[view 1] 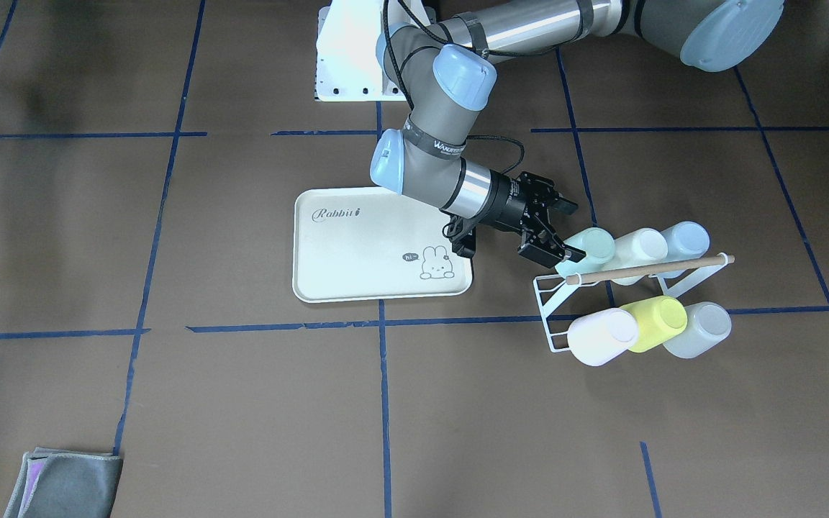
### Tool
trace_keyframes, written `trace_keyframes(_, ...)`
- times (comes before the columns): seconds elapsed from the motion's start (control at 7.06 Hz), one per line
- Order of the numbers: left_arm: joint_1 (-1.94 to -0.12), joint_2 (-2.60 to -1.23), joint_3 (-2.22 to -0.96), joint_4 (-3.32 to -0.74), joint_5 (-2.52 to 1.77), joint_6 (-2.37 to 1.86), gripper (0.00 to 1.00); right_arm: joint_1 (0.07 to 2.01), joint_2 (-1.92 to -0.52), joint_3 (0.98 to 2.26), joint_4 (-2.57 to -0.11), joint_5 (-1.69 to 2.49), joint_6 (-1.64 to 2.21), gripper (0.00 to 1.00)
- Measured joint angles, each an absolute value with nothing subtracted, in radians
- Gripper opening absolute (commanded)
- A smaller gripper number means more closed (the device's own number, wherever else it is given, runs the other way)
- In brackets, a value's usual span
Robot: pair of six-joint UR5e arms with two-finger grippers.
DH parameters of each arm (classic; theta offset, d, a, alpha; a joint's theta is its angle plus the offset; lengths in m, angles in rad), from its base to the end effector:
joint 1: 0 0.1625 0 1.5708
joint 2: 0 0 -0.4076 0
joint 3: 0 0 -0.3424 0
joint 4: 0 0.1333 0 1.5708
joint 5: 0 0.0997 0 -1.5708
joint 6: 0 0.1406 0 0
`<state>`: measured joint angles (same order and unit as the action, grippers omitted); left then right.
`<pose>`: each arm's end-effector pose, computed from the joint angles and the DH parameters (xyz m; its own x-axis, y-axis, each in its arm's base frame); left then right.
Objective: Pick up and place green cup on tray
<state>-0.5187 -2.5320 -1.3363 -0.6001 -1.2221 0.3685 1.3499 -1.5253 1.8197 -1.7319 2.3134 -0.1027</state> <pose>0.4789 -0.4822 0.3207 0.0642 0.9729 0.2223 -0.9282 0.1400 -0.3448 -0.0632 -0.4560 0.5597 0.6732 -0.3469 0.6531 0.2877 0.9364 0.2009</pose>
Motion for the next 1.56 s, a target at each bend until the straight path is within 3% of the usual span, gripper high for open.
trace_keyframes(1.56, -0.507, -2.48, -1.276, -0.739, -1.215, 0.362, 1.0, 1.351, -1.543, 1.83, -1.732, 2.316, -0.104, 1.0)
